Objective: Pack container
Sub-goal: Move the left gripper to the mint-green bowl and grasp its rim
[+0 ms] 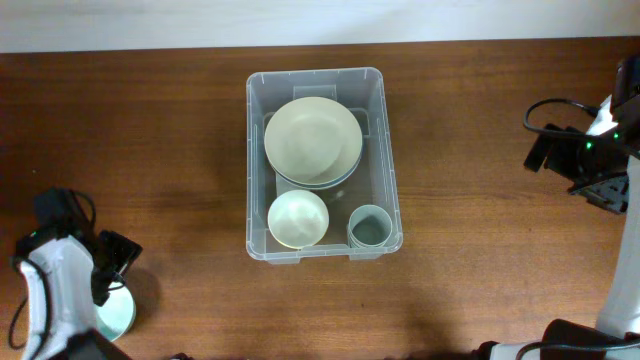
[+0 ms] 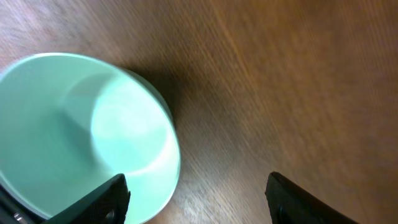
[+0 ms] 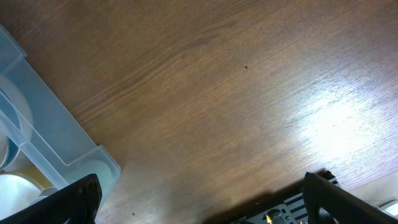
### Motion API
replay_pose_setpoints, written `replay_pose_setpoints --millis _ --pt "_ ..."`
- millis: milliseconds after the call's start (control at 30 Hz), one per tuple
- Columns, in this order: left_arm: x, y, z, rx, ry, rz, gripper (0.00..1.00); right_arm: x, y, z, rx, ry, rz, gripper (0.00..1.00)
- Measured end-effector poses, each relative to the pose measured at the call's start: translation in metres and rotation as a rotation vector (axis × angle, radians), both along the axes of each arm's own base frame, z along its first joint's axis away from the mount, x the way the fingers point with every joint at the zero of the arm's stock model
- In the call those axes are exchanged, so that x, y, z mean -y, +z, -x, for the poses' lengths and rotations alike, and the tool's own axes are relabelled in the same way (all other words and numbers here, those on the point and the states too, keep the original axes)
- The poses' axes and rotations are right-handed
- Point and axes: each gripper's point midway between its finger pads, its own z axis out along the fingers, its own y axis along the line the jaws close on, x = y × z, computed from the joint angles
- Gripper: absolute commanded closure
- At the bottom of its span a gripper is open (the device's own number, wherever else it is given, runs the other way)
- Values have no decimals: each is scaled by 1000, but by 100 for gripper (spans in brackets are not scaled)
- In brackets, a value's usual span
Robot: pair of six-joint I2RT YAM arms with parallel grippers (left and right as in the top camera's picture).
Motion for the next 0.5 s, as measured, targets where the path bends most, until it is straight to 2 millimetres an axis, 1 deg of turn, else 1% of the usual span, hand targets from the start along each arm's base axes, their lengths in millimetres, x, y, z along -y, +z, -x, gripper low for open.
replay_pose_setpoints --millis 167,300,400,433,500 --pt "2 -29 -1 -73 0 59 28 0 0 0 0 0 0 1" --pt "6 -45 -4 -88 -1 108 34 0 0 0 0 0 0 1" --pt "9 -48 -5 -89 -2 123 46 0 0 0 0 0 0 1" --pt "9 -48 -5 -88 -1 125 53 0 0 0 0 0 0 1" --pt "10 -48 -6 -85 -3 130 62 0 0 0 0 -1 0 1"
